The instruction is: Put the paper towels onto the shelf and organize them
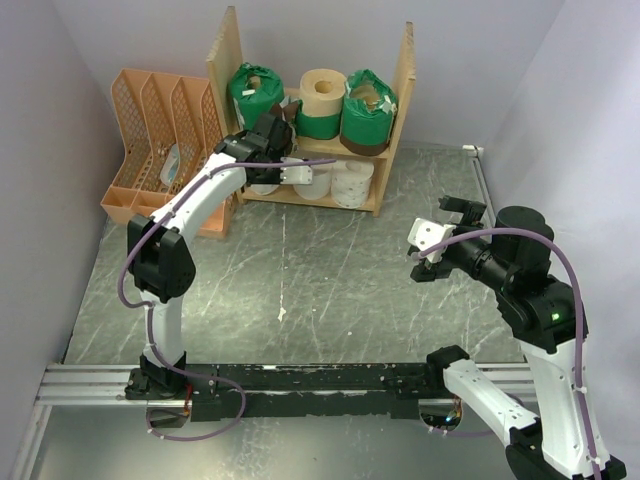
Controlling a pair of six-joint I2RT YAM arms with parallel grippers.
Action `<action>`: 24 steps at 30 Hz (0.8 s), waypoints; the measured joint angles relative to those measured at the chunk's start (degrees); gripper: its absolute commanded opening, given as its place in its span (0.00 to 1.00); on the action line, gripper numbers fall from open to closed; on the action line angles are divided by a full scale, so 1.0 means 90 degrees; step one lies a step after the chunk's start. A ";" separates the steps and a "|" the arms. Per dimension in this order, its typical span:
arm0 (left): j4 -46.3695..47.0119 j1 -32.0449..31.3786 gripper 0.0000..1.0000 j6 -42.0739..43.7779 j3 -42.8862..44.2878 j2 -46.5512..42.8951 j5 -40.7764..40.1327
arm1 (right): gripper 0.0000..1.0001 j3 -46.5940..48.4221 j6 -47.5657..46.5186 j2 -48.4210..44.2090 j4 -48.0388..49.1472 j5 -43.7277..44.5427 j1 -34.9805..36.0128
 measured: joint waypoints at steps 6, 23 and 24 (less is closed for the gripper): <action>0.0143 0.0000 0.32 0.0015 -0.0063 0.0002 -0.0036 | 1.00 0.0000 0.0000 0.0000 0.0000 0.0005 0.0000; 0.0595 -0.0219 0.98 0.0019 -0.0634 -0.0549 -0.0078 | 1.00 0.0000 -0.0005 0.0032 0.0002 0.0022 -0.0007; 0.0617 -0.0236 0.98 0.0015 -0.0648 -0.0580 -0.0080 | 1.00 0.0000 -0.0007 0.0032 0.0002 0.0022 -0.0007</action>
